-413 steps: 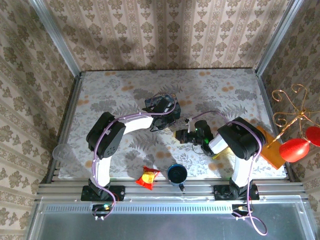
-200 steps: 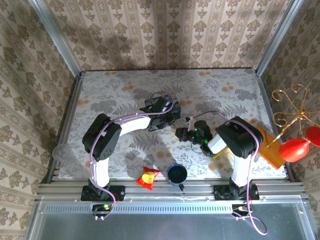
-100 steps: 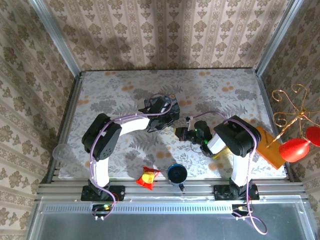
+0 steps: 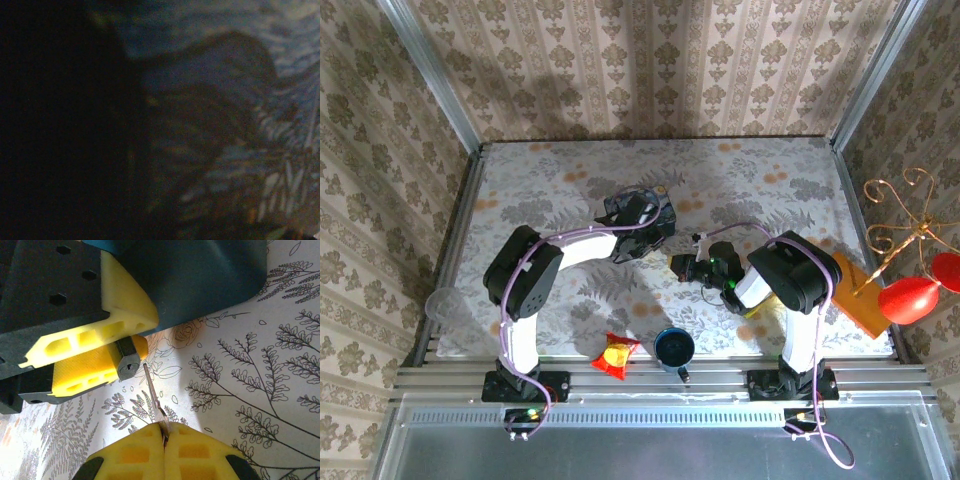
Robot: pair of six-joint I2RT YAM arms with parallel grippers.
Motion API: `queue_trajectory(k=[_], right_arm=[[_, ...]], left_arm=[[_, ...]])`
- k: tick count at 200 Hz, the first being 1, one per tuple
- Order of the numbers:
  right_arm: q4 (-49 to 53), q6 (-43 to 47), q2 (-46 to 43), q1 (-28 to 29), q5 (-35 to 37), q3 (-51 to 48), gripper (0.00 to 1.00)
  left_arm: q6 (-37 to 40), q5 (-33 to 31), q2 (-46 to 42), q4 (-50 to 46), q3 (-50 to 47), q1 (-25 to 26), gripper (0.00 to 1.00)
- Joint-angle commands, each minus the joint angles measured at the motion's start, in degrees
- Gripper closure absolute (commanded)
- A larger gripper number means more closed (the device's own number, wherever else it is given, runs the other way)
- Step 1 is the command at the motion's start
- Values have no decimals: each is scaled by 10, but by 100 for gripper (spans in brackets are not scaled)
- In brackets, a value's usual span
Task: Unlock the padlock with the key
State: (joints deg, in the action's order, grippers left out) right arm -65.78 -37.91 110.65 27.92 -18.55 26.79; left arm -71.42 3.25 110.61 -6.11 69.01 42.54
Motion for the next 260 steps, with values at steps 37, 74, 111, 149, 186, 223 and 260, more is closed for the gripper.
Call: queue_trajectory(k=[37,74,111,149,186,223,260], right_arm=[[0,2,18,3,9,3,100],[3,3,17,3,8,3,100],[5,4,17,3,7,5,100],[6,5,17,3,6,6,100],[5,5,18,3,8,5,100],[5,5,20,3,7,6,100],[5,4,22,3,7,9,100]], left_arm=[[-9,-1,18,20,17,-3,96],[-7,-1,20,29,22,-4,96],[1,-1,20,29,30,-4,96],[5,-2,20,29,31,-4,96],[7,4,22,29,32,-4,96],[8,12,28,31,34,-4,96],[7,19,34,34,36,-2,96]])
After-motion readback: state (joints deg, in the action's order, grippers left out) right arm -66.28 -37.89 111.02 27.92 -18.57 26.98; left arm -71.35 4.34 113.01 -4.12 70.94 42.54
